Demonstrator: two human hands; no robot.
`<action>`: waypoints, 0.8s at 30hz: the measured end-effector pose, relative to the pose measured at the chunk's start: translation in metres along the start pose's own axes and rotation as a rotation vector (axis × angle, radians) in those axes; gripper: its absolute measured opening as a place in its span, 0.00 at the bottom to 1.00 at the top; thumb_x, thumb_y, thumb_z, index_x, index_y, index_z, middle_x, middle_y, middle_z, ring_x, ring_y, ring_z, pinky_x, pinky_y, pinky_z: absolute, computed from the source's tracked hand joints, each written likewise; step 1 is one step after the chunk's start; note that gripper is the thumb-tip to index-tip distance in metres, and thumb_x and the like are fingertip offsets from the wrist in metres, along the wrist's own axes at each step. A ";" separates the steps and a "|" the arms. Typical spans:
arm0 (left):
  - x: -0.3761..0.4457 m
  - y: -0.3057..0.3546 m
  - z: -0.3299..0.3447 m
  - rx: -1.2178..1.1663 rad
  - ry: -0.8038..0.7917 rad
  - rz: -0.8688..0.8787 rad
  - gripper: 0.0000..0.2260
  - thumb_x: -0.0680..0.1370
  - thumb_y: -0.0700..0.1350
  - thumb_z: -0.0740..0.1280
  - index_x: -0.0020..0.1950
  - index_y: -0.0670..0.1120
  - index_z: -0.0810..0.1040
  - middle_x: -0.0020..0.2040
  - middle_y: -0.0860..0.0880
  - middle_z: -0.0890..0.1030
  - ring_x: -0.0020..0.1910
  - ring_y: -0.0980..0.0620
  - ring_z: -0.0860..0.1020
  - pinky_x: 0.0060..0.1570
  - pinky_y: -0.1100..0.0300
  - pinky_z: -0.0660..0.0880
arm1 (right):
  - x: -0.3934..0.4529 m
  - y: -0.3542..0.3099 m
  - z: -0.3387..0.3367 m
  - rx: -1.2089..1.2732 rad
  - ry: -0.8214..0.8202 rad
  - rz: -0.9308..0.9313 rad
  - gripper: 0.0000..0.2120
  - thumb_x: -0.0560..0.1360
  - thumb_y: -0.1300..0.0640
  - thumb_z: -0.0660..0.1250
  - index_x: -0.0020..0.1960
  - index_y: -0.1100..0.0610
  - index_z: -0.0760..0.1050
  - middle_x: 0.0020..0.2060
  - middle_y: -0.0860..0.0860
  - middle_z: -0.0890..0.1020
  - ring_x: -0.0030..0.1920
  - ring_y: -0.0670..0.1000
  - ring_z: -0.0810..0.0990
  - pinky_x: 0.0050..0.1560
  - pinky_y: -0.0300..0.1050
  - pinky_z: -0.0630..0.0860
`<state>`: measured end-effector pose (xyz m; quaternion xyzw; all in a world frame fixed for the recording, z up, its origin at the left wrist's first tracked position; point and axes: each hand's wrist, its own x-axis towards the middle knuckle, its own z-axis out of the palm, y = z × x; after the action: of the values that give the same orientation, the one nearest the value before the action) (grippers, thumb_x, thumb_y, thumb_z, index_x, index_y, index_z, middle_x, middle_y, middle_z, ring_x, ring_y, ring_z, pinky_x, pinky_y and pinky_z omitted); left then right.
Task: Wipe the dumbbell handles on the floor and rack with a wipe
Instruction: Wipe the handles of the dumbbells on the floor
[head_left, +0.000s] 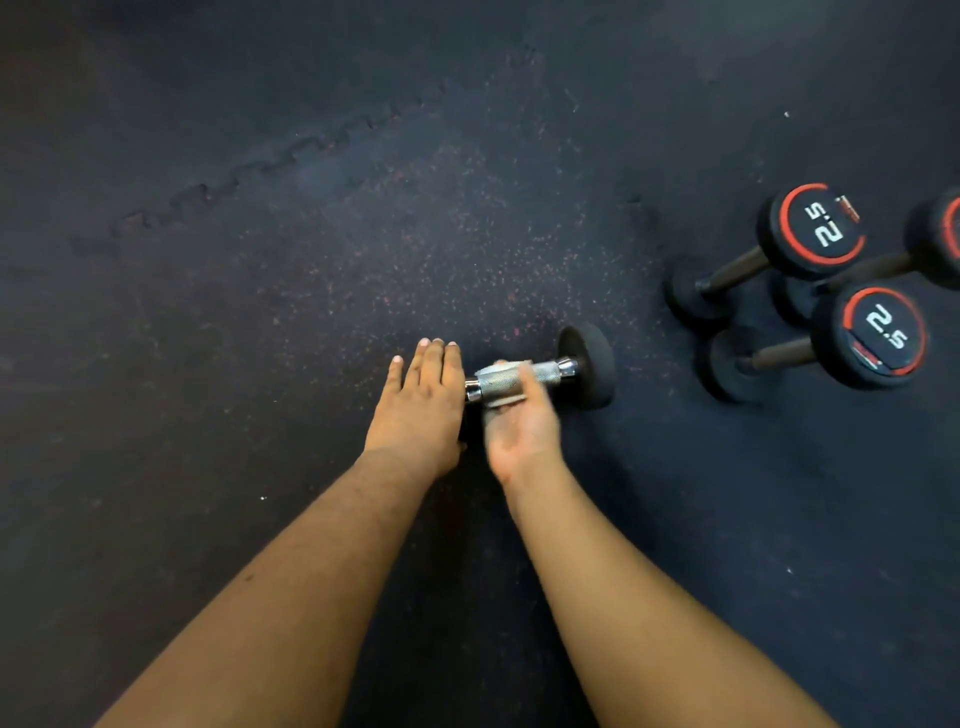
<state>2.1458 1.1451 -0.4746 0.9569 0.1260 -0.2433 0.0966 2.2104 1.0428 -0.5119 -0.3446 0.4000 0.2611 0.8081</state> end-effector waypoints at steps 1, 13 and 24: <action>0.000 -0.001 -0.001 -0.003 0.005 -0.001 0.48 0.76 0.51 0.71 0.82 0.40 0.40 0.83 0.40 0.47 0.82 0.43 0.44 0.80 0.43 0.47 | -0.003 0.008 0.000 -0.052 0.000 0.024 0.09 0.82 0.59 0.64 0.58 0.62 0.76 0.47 0.58 0.83 0.48 0.53 0.83 0.50 0.46 0.80; -0.002 -0.001 -0.002 -0.010 0.006 -0.004 0.49 0.76 0.50 0.72 0.82 0.39 0.40 0.83 0.40 0.48 0.82 0.43 0.45 0.80 0.43 0.48 | -0.019 0.013 -0.007 -0.235 0.121 -0.065 0.09 0.81 0.69 0.60 0.52 0.60 0.78 0.44 0.57 0.83 0.47 0.54 0.82 0.45 0.42 0.81; 0.002 -0.004 -0.006 -0.054 -0.027 0.005 0.53 0.74 0.52 0.76 0.82 0.41 0.40 0.83 0.41 0.46 0.82 0.44 0.44 0.80 0.43 0.47 | 0.001 -0.021 -0.054 -2.203 -0.340 -1.227 0.33 0.76 0.71 0.63 0.79 0.62 0.60 0.79 0.59 0.60 0.80 0.61 0.54 0.79 0.57 0.50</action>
<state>2.1488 1.1504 -0.4707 0.9509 0.1287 -0.2526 0.1246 2.2010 0.9883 -0.5294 -0.9211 -0.3605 0.0792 0.1241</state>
